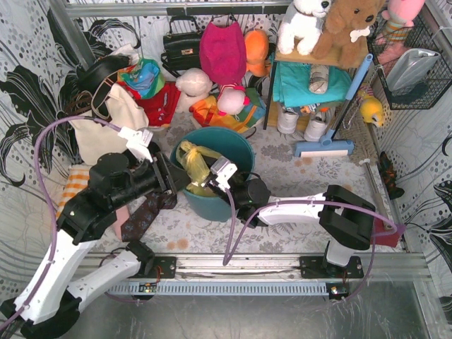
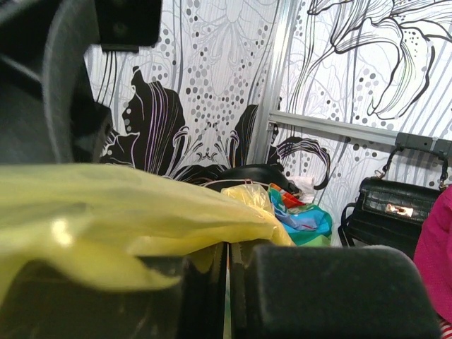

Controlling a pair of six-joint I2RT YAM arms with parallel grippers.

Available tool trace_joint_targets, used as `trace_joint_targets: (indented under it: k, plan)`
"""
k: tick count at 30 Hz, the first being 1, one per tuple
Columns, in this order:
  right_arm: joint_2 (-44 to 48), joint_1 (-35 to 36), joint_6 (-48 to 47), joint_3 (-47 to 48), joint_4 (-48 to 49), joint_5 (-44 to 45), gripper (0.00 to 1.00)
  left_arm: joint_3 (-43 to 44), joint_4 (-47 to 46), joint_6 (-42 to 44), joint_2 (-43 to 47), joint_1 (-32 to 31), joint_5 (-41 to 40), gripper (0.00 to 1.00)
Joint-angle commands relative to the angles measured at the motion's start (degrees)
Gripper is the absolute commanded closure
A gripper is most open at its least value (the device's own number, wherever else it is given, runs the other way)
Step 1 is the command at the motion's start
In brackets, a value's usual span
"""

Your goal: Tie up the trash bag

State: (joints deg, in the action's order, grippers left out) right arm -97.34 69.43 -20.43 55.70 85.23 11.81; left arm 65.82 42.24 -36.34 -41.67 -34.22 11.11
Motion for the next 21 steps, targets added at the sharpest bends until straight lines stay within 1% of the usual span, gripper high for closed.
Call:
trace_joint_targets:
  k: [1, 6, 10, 16, 21]
  plan:
    - [-1.4, 0.0, 1.3, 0.1, 1.5, -0.8, 1.00, 9.2, 10.6, 4.4, -1.8, -0.8, 0.0, 0.43]
    - [-1.1, 0.0, 1.3, -0.2, 1.2, -0.8, 1.00, 20.7, 18.2, 6.8, -4.7, -0.8, -5.2, 0.43]
    - [-1.1, 0.0, 1.4, -0.3, 1.2, -0.8, 1.00, 27.5, 19.4, 5.4, -7.2, -0.8, -9.2, 0.45]
    - [-0.7, -0.1, 1.3, -0.4, 0.5, -0.9, 1.00, 29.5, 21.0, -0.9, -13.0, -0.8, -15.4, 0.48]
    - [-0.4, -0.1, 1.2, -0.3, -0.6, -0.9, 1.00, 29.0, 19.6, -1.1, -15.6, -0.8, -17.1, 0.48]
